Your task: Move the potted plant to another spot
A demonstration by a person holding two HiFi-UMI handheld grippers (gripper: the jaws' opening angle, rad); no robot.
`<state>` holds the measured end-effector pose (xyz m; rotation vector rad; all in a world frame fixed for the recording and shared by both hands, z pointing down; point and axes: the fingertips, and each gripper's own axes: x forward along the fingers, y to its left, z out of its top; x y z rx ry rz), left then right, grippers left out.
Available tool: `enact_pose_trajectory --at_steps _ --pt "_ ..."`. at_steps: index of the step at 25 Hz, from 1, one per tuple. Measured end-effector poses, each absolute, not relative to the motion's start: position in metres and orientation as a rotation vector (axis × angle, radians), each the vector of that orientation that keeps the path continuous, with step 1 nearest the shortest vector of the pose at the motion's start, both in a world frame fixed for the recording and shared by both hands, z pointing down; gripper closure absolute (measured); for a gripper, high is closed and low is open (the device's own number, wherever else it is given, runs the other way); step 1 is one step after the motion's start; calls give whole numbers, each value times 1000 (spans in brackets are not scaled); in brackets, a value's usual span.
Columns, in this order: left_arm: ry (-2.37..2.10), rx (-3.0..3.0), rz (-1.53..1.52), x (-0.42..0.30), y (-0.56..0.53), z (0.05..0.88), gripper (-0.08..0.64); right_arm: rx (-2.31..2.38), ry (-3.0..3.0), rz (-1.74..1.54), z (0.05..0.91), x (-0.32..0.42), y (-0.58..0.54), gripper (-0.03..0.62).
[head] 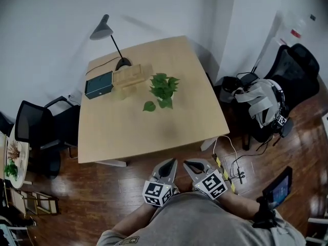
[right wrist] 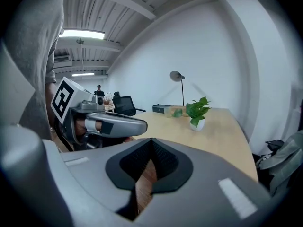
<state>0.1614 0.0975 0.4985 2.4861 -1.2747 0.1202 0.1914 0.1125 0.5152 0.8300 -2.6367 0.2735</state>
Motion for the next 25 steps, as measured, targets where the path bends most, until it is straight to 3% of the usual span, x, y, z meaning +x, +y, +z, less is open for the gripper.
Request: enact_pose_trajectory --at_steps 25 --pt "-1303 2490 129 168 94 496 566 804 -2657 252 509 199 102 586"
